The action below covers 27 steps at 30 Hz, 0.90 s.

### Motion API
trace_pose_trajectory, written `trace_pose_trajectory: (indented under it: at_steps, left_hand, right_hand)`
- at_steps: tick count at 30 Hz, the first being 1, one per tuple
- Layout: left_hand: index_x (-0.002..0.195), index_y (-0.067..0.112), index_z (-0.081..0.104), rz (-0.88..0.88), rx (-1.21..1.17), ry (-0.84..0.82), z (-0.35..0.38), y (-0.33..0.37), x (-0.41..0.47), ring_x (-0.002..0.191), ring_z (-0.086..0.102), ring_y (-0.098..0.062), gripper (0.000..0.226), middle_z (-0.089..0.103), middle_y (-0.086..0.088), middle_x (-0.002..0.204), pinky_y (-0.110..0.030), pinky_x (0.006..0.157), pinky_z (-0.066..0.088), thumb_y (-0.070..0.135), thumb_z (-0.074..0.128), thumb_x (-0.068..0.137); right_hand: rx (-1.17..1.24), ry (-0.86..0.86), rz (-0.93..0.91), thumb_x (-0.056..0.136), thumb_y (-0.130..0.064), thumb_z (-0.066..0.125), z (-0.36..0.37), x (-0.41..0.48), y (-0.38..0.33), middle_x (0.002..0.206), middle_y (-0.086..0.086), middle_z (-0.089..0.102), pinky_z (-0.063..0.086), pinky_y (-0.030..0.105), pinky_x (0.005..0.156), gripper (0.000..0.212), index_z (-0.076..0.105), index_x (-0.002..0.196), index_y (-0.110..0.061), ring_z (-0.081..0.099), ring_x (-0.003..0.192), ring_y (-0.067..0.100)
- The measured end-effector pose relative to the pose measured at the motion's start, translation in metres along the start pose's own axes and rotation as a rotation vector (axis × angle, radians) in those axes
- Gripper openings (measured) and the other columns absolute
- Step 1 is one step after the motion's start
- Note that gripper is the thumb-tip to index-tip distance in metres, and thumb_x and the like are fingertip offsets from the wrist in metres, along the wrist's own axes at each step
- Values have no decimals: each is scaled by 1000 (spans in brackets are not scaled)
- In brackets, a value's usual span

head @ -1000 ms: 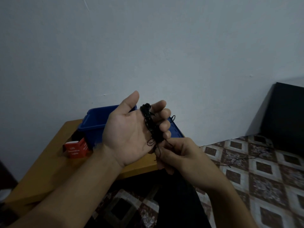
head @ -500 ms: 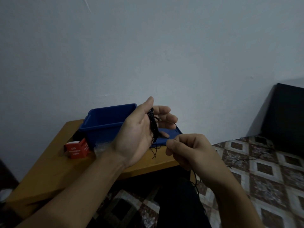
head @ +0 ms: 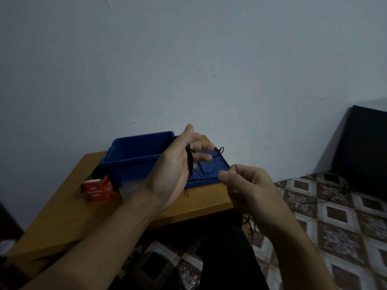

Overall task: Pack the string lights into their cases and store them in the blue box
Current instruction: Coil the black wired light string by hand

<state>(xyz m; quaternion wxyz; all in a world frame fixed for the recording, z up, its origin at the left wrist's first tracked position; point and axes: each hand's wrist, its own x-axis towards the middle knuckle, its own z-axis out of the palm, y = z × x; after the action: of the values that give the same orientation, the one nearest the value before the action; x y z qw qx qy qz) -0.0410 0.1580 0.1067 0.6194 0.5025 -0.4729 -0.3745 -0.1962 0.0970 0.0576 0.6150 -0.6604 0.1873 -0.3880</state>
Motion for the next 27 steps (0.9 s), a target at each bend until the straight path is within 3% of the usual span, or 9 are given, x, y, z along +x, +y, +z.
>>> trace_pose_trajectory:
  at_steps: [4, 8, 11, 14, 15, 19, 23, 27]
  left_hand:
    - [140, 14, 42, -56, 148, -39, 1, -3, 1, 86, 64, -10, 77, 70, -6, 113, -38, 103, 32, 65, 31, 84]
    - [143, 11, 42, -134, 294, -92, -4, -4, 1, 98, 65, -14, 87, 72, -4, 111, -45, 109, 33, 72, 18, 86]
    - [131, 12, 54, -195, 376, -131, -6, -5, 4, 92, 66, -16, 97, 74, -3, 98, -40, 98, 42, 83, 17, 75]
    - [98, 9, 66, -273, 393, -221, -10, -12, 8, 60, 63, -16, 122, 71, -6, 70, -38, 71, 47, 107, 26, 38]
    - [92, 8, 67, -295, 404, -279, -11, -13, 9, 55, 59, -17, 123, 68, -7, 65, -36, 64, 45, 109, 23, 37]
    - [86, 5, 64, -393, 472, -447, -11, -2, 0, 52, 36, -16, 106, 43, -3, 58, -29, 57, 35, 89, -1, 76]
    - [68, 8, 57, -408, 454, -489, -12, 0, -3, 47, 23, -14, 98, 28, -8, 58, -25, 50, 30, 90, 2, 76]
    - [59, 11, 42, -442, 367, -574, -14, 2, -5, 48, 12, -20, 90, 24, -3, 50, -39, 58, 13, 89, 2, 80]
  right_hand:
    - [8, 4, -6, 87, -34, 74, 1, 0, -1, 51, -3, 34, 21, 23, 43, 38, 49, 67, -13, 22, 44, 13]
    - [8, 23, -30, 84, -35, 66, -1, -1, -3, 51, -3, 36, 21, 24, 43, 34, 63, 79, -1, 25, 44, 11]
    - [14, 3, -33, 86, -38, 70, 0, -1, -3, 50, -4, 37, 22, 24, 43, 31, 62, 69, -13, 26, 43, 11]
    - [77, -22, -50, 90, -34, 68, 2, -1, -2, 48, -6, 37, 20, 23, 42, 36, 55, 59, -21, 23, 41, 10]
    - [94, -34, -63, 92, -33, 67, 2, -1, -2, 47, -6, 38, 20, 23, 41, 36, 56, 60, -21, 23, 41, 11]
    - [118, -38, -107, 91, -29, 65, -2, -2, -3, 47, -3, 36, 16, 24, 41, 28, 64, 84, -2, 20, 40, 12]
    - [49, 14, -195, 95, -26, 67, 0, -1, -1, 51, -3, 40, 20, 28, 43, 21, 69, 88, -6, 28, 43, 12]
    - [-43, 71, -258, 97, -8, 60, 4, 1, 2, 49, -14, 55, 35, 7, 47, 15, 66, 87, 1, 48, 43, -3]
